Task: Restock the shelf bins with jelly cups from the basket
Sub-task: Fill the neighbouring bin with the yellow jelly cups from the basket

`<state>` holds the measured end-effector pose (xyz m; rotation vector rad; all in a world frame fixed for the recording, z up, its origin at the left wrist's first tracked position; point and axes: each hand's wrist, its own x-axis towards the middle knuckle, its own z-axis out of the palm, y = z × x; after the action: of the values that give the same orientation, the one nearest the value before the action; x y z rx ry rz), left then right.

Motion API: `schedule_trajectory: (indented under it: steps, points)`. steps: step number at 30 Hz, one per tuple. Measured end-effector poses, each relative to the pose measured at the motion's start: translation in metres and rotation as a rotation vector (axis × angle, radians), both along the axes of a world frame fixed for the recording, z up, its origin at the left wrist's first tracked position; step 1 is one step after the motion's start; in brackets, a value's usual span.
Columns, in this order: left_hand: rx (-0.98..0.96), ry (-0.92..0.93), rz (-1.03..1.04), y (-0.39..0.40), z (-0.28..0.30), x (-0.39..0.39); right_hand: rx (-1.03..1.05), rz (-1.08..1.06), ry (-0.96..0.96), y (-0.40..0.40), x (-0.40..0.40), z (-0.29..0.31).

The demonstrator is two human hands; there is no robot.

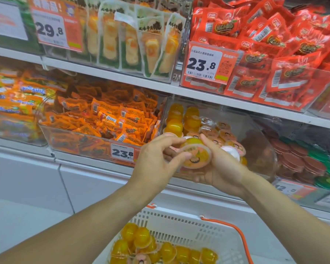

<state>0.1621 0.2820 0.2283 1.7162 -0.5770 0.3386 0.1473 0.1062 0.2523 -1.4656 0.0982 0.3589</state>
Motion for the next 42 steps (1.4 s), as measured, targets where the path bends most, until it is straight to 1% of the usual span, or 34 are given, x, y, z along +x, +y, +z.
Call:
schedule_trajectory:
  steps: [4,6,8,11,13,14,15,17,19,22,26,29,33,35,38,42]
  points:
    - [-0.004,-0.002,0.018,0.003,-0.001,0.006,0.019,0.052,0.001,-0.001,0.004,0.009]
    - [0.003,-0.003,0.036,0.003,-0.002,0.009,0.003,-0.03,-0.052,-0.004,0.008,0.015]
    - [0.02,0.016,0.072,0.003,-0.003,0.009,-0.072,-0.179,-0.163,-0.013,0.015,0.023]
    - [0.065,0.06,0.078,0.003,-0.005,0.009,-0.396,-0.44,-0.358,-0.031,0.037,0.03]
    - [0.117,0.074,0.06,0.005,-0.007,0.009,-0.577,-0.538,-0.435,-0.041,0.056,0.026]
    - [0.146,0.086,0.048,0.005,-0.008,0.009,-0.695,-0.548,-0.476,-0.045,0.065,0.022]
    - [0.169,0.095,0.036,0.006,-0.008,0.008,-0.836,-0.523,-0.515,-0.048,0.073,0.02]
    - [0.193,0.097,0.016,0.006,-0.01,0.008,-1.084,-0.4,-0.554,-0.054,0.087,0.018]
    - [0.21,0.095,0.007,0.005,-0.012,0.008,-1.188,-0.262,-0.53,-0.056,0.096,0.02]
    - [0.244,0.099,0.012,0.004,-0.016,0.009,-1.236,-0.141,-0.479,-0.062,0.103,0.02]
    - [0.316,0.064,0.034,0.003,-0.018,0.011,-1.269,-0.076,-0.491,-0.073,0.106,0.019]
    - [0.35,0.068,0.021,0.001,-0.021,0.011,-1.246,-0.089,-0.484,-0.072,0.105,0.014]
    - [0.373,0.078,0.018,-0.002,-0.023,0.01,-1.347,-0.082,-0.518,-0.058,0.108,0.001]
    - [0.372,0.091,0.017,-0.002,-0.024,0.01,-1.335,-0.125,-0.511,-0.054,0.108,0.0]
    - [0.367,0.097,0.025,-0.001,-0.024,0.012,-1.298,-0.218,-0.419,-0.058,0.107,0.006]
    - [0.381,0.099,0.029,0.0,-0.025,0.013,-1.27,-0.232,-0.316,-0.062,0.104,0.009]
